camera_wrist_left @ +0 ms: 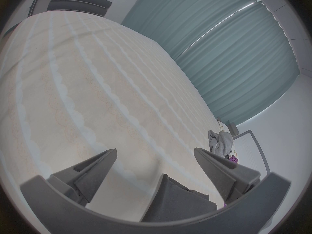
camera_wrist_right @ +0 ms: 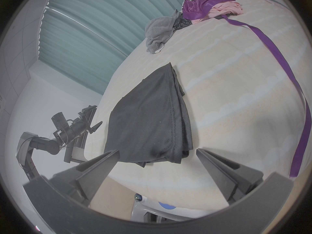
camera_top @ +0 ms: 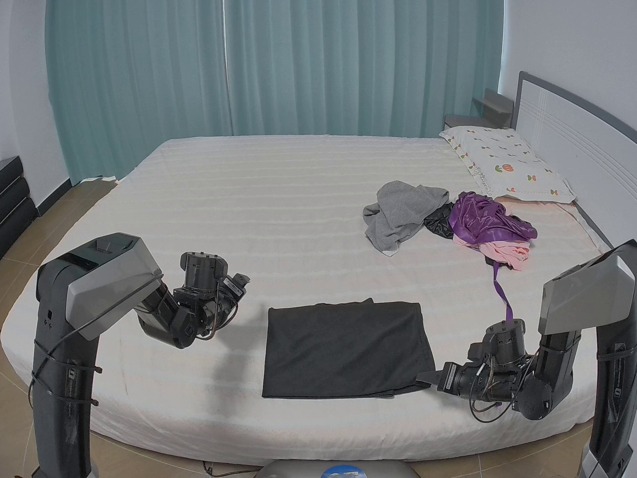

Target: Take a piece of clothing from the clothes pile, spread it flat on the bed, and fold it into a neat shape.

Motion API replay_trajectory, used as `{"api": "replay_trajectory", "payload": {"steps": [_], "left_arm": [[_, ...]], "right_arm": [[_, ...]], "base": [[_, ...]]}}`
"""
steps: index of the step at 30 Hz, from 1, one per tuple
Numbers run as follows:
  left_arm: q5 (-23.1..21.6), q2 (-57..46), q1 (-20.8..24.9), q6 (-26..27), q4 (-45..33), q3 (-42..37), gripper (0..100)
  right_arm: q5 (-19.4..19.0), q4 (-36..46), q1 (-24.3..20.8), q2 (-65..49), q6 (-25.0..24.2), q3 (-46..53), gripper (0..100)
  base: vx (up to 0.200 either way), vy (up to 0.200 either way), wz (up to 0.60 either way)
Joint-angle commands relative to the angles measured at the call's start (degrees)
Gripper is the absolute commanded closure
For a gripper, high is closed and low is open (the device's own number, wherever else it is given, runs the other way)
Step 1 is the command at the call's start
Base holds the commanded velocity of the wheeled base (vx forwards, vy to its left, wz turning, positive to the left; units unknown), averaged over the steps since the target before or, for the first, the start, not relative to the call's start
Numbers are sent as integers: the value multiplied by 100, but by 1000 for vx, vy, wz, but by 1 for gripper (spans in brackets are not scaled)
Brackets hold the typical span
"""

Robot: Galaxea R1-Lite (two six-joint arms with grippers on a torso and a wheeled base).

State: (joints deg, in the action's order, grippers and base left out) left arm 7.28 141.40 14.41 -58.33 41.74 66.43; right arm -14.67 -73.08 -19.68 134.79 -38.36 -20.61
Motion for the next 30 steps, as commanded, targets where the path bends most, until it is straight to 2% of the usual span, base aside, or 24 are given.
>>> {"api": "replay_trajectory", "payload": {"steps": [1, 5, 16, 30], "left_arm": [[2, 2, 0, -3, 1, 2, 0], [2, -7, 0, -3, 1, 2, 0], [2, -7, 0, -3, 1, 2, 0], [2, -7, 0, -3, -8, 2, 0]], "right_arm": [[25, 5, 8, 3, 92, 172, 100], [43, 5, 60, 3, 330, 260, 100], [148, -13, 254, -14, 523, 312, 100], [122, -22, 210, 65, 725, 444, 100]], "base": [[0, 0, 0], [0, 0, 0], [0, 0, 0], [0, 0, 0]]}}
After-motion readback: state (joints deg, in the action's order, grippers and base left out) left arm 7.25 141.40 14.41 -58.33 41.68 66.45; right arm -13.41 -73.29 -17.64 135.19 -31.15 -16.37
